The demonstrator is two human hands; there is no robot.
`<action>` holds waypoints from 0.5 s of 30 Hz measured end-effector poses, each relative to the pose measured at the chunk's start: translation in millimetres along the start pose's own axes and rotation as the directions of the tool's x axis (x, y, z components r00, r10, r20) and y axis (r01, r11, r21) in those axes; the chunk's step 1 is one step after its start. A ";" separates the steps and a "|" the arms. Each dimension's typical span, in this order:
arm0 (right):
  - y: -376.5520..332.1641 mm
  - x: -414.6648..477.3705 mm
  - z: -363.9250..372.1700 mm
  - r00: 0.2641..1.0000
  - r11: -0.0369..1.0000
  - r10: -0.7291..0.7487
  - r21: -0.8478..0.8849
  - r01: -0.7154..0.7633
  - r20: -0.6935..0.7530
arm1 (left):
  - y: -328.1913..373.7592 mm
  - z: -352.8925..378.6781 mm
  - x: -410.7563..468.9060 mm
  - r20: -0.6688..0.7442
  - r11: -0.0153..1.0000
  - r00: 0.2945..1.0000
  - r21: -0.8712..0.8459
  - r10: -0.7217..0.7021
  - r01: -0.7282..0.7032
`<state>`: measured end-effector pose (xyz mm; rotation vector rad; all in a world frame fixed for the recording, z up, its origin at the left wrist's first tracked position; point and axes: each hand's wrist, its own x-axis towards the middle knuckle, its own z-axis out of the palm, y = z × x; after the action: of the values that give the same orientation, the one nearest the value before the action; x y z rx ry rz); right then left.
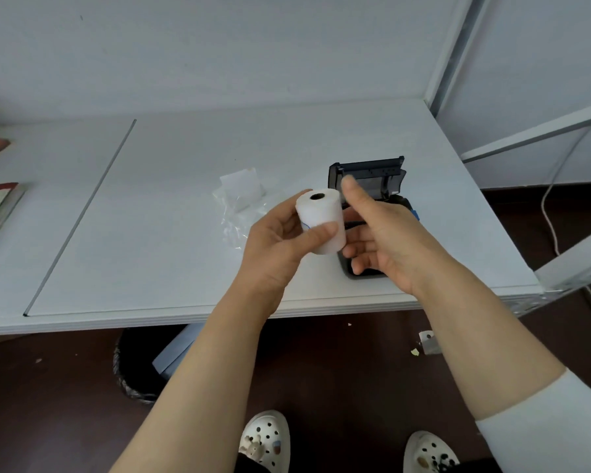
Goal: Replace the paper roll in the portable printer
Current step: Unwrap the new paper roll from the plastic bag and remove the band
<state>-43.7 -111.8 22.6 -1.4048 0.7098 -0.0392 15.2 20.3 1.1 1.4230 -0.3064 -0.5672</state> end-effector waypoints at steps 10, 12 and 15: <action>5.2 -1.3 8.5 0.974 0.940 -0.169 -0.272 0.205 0.151 | 0.8 -2.6 6.9 -0.042 0.947 0.968 -0.219 -0.249 0.234; 4.9 -0.3 9.6 0.974 0.942 -0.196 -0.255 0.219 0.114 | 1.9 -5.8 8.1 -0.024 0.926 0.963 -0.281 -0.268 0.251; 4.6 3.3 9.6 0.983 0.974 -0.179 -0.133 0.183 0.048 | 6.8 -12.9 9.4 0.019 0.875 0.955 -0.395 -0.296 0.279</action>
<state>-38.2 -103.9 17.0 -1.5955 0.5614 -0.1101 31.0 26.4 4.8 1.0889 0.0604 -0.7934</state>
